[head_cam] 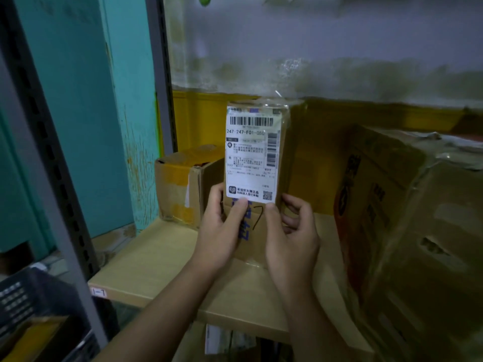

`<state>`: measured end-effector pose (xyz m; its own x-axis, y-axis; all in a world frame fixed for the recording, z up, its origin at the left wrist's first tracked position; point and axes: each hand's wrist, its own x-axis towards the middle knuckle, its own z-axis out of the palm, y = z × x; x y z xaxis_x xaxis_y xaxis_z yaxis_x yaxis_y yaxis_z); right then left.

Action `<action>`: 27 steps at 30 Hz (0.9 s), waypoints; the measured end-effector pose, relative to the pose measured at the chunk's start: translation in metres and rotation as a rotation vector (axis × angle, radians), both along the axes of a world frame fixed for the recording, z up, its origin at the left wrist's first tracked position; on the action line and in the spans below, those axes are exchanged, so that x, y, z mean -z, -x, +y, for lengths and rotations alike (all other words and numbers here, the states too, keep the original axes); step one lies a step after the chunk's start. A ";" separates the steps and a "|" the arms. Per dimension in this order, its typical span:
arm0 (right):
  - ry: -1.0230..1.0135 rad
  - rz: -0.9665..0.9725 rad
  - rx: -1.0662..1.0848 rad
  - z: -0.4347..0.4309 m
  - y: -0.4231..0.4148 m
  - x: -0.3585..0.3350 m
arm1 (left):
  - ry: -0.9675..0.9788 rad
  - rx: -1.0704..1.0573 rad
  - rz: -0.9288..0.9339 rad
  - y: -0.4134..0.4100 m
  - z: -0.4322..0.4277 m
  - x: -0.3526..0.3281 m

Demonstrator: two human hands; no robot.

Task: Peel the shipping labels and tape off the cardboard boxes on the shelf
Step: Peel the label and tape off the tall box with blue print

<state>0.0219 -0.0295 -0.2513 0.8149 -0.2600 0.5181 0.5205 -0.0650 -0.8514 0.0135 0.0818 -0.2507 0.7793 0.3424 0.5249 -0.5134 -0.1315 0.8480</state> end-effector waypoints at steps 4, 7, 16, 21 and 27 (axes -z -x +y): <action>-0.027 0.017 -0.028 -0.002 -0.001 0.001 | -0.052 -0.023 0.006 0.001 0.001 -0.002; -0.017 0.009 -0.037 -0.002 -0.002 0.003 | -0.245 -0.237 0.008 0.000 0.007 -0.006; 0.111 -0.137 0.044 0.001 0.004 0.005 | -0.485 -0.422 -0.007 0.027 -0.004 -0.038; 0.154 -0.174 0.039 0.001 0.008 0.004 | -0.529 -0.486 0.029 0.026 0.005 -0.049; 0.170 -0.167 0.050 0.002 0.009 0.004 | -0.549 -0.503 0.039 0.029 0.010 -0.055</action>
